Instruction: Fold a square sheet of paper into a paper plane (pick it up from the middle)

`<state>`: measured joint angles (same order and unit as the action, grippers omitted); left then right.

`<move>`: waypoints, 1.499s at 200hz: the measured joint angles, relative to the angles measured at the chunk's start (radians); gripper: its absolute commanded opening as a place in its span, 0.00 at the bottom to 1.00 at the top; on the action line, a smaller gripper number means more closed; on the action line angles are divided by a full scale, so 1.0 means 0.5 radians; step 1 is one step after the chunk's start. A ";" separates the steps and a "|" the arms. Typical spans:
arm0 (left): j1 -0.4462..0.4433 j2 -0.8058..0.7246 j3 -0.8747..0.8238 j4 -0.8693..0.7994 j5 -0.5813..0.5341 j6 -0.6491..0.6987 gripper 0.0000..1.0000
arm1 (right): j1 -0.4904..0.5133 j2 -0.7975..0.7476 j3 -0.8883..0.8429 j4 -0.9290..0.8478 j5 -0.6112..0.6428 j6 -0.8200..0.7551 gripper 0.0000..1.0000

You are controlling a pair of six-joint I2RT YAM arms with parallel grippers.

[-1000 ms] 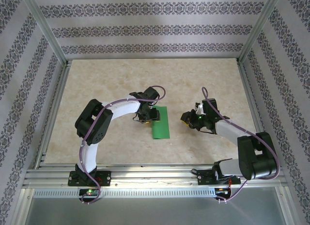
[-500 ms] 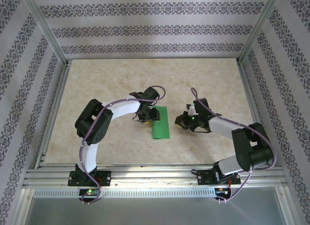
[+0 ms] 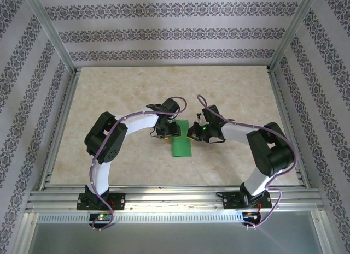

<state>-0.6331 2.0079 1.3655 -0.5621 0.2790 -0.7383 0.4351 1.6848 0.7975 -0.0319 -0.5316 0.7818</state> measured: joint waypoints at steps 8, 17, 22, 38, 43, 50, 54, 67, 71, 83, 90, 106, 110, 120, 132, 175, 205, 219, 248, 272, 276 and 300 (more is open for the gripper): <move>0.000 0.000 0.000 0.000 0.000 -0.001 0.49 | 0.006 0.027 0.024 -0.008 0.008 -0.007 0.00; 0.000 0.000 0.000 0.000 0.000 -0.001 0.49 | 0.018 0.056 0.048 -0.013 0.018 -0.009 0.00; 0.000 0.000 0.000 0.000 0.000 -0.001 0.50 | 0.027 0.070 0.057 -0.013 0.021 -0.010 0.00; 0.000 0.000 0.000 0.000 0.000 -0.001 0.49 | 0.043 0.108 0.082 -0.021 0.033 -0.019 0.00; 0.000 0.000 0.000 0.000 0.000 -0.001 0.49 | 0.043 0.117 0.087 -0.024 0.034 -0.024 0.00; 0.000 0.000 0.000 0.000 0.000 -0.001 0.49 | 0.043 0.127 0.092 -0.029 0.039 -0.032 0.00; 0.000 0.000 0.000 0.000 0.000 -0.001 0.49 | 0.043 0.134 0.094 -0.035 0.043 -0.040 0.00; 0.000 0.000 0.000 0.000 0.000 -0.001 0.49 | 0.053 0.156 0.098 -0.060 0.069 -0.060 0.00; 0.000 0.000 0.000 0.000 0.000 -0.001 0.49 | 0.056 0.164 0.098 -0.067 0.080 -0.062 0.00; 0.000 0.000 0.000 0.000 0.000 -0.001 0.49 | 0.055 0.171 0.103 -0.073 0.092 -0.077 0.00; 0.000 -0.001 0.000 0.000 0.001 -0.001 0.50 | 0.056 0.170 0.103 -0.074 0.098 -0.088 0.00; 0.000 -0.001 0.000 0.000 0.001 -0.002 0.50 | 0.056 0.170 0.103 -0.077 0.106 -0.115 0.00; 0.000 0.000 0.000 0.000 0.002 -0.002 0.50 | 0.056 0.170 0.103 -0.077 0.106 -0.122 0.00; 0.000 -0.001 0.000 0.001 0.006 -0.005 0.51 | 0.055 0.171 0.103 -0.078 0.105 -0.139 0.00; 0.000 -0.008 -0.002 0.005 0.016 -0.008 0.51 | 0.055 0.175 0.103 -0.076 0.103 -0.159 0.00; 0.014 -0.149 -0.141 0.130 0.023 -0.047 0.51 | 0.050 0.189 0.103 -0.056 0.066 -0.182 0.00; 0.085 -0.409 -0.313 0.291 0.058 -0.100 0.21 | 0.050 0.195 0.104 -0.045 0.053 -0.188 0.00; 0.135 -0.529 -0.420 0.449 0.137 -0.123 0.08 | 0.050 0.195 0.104 -0.043 0.053 -0.188 0.00; 0.196 -0.594 -0.604 0.832 0.347 -0.208 0.00 | 0.046 0.195 0.104 -0.044 0.052 -0.188 0.00; 0.197 -0.510 -0.652 1.054 0.528 -0.269 0.00 | 0.045 0.195 0.104 -0.046 0.052 -0.188 0.00; 0.197 -0.492 -0.655 1.093 0.552 -0.279 0.00 | 0.045 0.195 0.104 -0.046 0.052 -0.188 0.00; 0.197 -0.401 -0.681 1.250 0.659 -0.329 0.00 | 0.041 0.195 0.103 -0.047 0.051 -0.187 0.00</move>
<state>-0.5346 1.8076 1.0252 0.0628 0.6086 -0.9028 0.4557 1.7824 0.8490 -0.0551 -0.5060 0.6884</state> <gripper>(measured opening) 0.039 0.044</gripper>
